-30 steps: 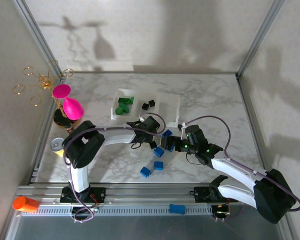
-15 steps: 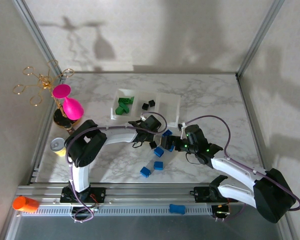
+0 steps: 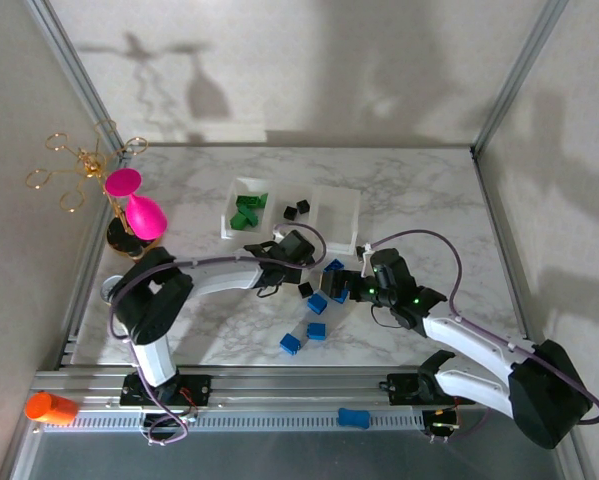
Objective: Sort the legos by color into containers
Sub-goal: Pick up the lego from the center of the table, then place the lego in the container.
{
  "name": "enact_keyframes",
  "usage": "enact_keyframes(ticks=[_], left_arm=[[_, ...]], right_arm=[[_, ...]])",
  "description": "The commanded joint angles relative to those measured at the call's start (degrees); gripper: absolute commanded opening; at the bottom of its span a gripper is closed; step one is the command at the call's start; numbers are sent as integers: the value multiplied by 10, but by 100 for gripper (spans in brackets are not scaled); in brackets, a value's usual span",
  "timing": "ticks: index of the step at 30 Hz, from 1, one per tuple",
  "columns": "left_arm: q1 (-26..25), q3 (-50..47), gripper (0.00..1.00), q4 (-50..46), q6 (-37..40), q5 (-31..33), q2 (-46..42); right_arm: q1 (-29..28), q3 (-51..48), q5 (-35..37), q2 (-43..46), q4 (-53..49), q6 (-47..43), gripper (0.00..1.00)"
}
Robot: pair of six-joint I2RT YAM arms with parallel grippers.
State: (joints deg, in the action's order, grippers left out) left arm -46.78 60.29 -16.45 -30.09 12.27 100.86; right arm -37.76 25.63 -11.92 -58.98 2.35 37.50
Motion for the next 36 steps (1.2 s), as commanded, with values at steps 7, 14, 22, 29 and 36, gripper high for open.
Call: enact_keyframes(ticks=[7,14,22,29,36], left_arm=[[17,66,33,-44,10,33,-30],[56,148,33,-41,19,47,30],[96,230,34,-29,31,46,104],[117,300,34,-27,34,35,180],[128,362,35,-38,37,25,246]], right_arm=[[16,45,31,19,-8,13,99],[35,57,33,23,-5,19,99],[43,56,24,22,9,19,99],[43,62,15,0,34,9,99],[44,64,13,-8,38,7,99]])
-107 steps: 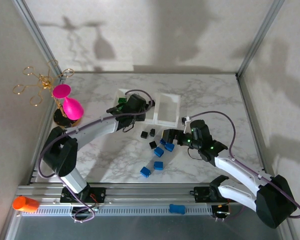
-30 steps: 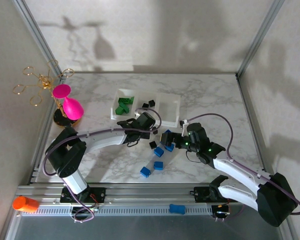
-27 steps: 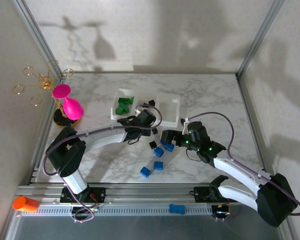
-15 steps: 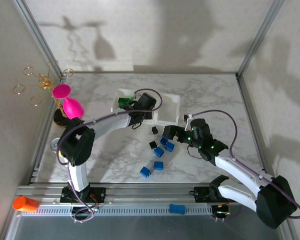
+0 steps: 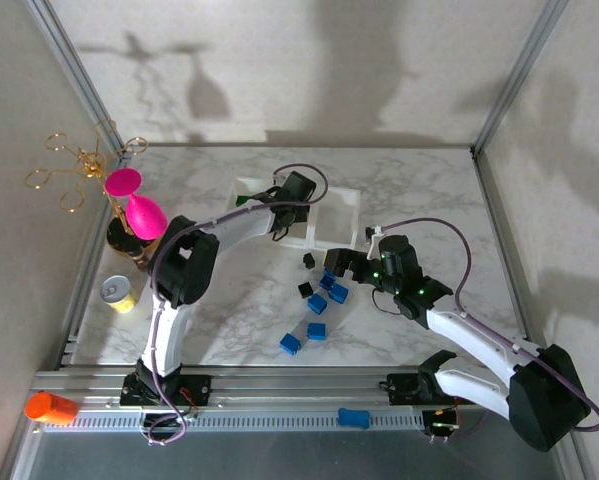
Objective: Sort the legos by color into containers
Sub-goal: Place the lego in the container, then pick up the lego from the center of the table.
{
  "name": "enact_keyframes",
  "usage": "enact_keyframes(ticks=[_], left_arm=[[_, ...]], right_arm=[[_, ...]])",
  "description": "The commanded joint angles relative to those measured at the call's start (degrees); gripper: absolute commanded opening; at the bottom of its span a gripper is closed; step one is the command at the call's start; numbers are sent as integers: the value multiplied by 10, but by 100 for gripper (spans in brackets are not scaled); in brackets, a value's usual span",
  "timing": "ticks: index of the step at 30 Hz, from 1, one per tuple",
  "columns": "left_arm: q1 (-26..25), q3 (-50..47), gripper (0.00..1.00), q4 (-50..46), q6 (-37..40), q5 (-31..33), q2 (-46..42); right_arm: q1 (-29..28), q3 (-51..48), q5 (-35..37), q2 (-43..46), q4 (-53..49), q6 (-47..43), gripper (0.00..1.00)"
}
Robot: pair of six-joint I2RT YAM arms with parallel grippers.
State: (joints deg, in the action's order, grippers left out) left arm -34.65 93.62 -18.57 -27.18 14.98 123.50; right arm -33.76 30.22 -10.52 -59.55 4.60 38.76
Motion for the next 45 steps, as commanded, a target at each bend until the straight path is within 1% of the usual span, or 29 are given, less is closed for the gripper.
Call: enact_keyframes(ticks=[1,9,14,19,25,29,33,37,40,43,45], left_arm=[[8,33,36,-18,7,-2,23],[8,40,45,-30,10,-2,19],[8,38,48,-37,11,-9,-4],[4,6,48,-29,6,-30,-61],[-8,-76,49,-7,-9,-41,-143],[-28,-148,49,1,-29,-36,-202],[-58,-225,49,22,-62,-42,-263],[-87,-280,49,31,-106,-29,-308],[-112,-300,51,33,-134,-23,-319],[-132,-310,56,36,-153,-19,-316],[-142,-312,57,38,-168,-17,-304]], right_arm=[[4,18,-1,-2,15,-7,99],[5,16,-2,-2,14,-11,99],[6,19,-2,-1,18,-13,99],[7,24,1,4,2,-16,99],[11,19,8,23,-27,-19,99],[13,13,6,36,-58,-13,99],[18,-13,3,50,-66,-14,99],[22,-36,2,57,-69,-16,99],[29,-52,1,65,-61,-13,99],[35,-57,-4,63,-59,-10,99],[37,-59,-4,61,-55,-11,99]])
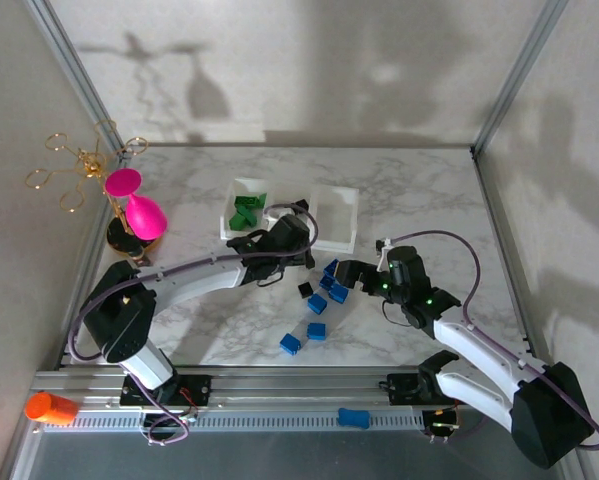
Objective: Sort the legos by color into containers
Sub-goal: Pick up the lego from the center of the table.
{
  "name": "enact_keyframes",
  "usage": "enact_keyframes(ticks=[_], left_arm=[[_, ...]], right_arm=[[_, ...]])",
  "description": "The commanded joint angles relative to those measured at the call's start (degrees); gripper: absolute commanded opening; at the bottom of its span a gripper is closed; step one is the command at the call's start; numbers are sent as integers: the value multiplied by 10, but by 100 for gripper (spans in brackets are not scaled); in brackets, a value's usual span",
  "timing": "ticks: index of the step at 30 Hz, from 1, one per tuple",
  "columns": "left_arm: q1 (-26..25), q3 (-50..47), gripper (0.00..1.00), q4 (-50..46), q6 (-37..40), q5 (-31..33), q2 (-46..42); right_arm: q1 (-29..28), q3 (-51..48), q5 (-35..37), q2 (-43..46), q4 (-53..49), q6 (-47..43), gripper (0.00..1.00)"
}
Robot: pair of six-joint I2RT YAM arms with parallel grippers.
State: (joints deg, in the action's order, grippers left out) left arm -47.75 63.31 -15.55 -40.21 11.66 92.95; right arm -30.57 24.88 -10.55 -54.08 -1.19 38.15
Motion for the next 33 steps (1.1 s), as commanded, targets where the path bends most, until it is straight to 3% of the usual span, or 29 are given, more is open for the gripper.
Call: enact_keyframes(ticks=[1,10,23,33], left_arm=[[-17,-8,57,10,-46,16,10],[-60,54,59,-1,-63,64,108],[-58,125,55,-33,-47,109,216],[-48,141,46,-20,-44,117,249]], right_arm=[[8,-5,-4,5,3,-6,99],[31,-3,-22,-4,10,-11,99],[63,-14,-43,10,7,-21,99],[70,-15,-49,9,10,-23,99]])
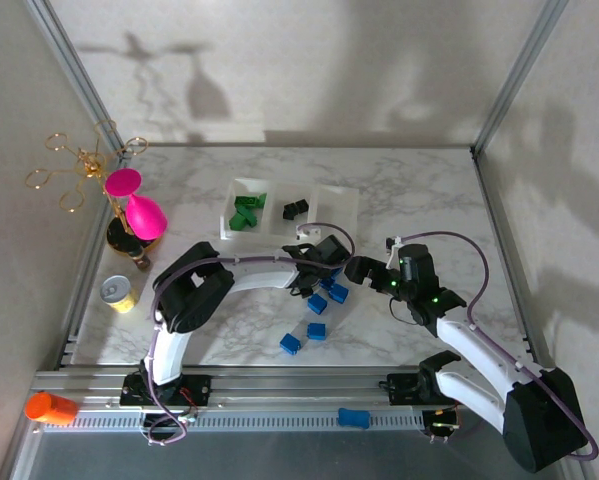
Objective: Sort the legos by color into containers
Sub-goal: Pick up the lego from the center of the table.
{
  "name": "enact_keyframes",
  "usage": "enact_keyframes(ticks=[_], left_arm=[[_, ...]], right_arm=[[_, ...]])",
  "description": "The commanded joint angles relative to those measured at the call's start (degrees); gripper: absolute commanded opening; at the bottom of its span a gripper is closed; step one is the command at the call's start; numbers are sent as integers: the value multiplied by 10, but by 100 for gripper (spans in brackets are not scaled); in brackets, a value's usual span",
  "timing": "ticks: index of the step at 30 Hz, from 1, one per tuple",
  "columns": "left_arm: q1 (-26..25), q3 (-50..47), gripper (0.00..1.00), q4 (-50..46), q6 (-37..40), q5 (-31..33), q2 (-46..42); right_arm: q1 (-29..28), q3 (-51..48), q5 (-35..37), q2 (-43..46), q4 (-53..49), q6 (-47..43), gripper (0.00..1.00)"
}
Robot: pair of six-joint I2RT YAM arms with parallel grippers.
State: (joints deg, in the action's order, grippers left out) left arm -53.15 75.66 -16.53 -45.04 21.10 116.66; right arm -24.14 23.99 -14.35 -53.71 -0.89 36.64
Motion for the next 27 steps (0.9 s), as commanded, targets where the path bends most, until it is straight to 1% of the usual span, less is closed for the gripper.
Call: enact_keyframes(ticks=[1,5,15,22,27], left_arm=[[8,21,45,-10,6,22,17],[15,27,40,-12,7,22,26],[16,12,25,2,15,11,13],[14,-24,22,1,17,2,-46],[13,-63,22,-8,22,6,-107]], right_arm=[[5,-6,-11,5,7,-7,99],[6,-7,-12,6,9,-8,99],[8,-3,-13,8,6,-10,99],[8,2,-16,14,1,-18,99],[8,8,-40,16,8,-25,99]])
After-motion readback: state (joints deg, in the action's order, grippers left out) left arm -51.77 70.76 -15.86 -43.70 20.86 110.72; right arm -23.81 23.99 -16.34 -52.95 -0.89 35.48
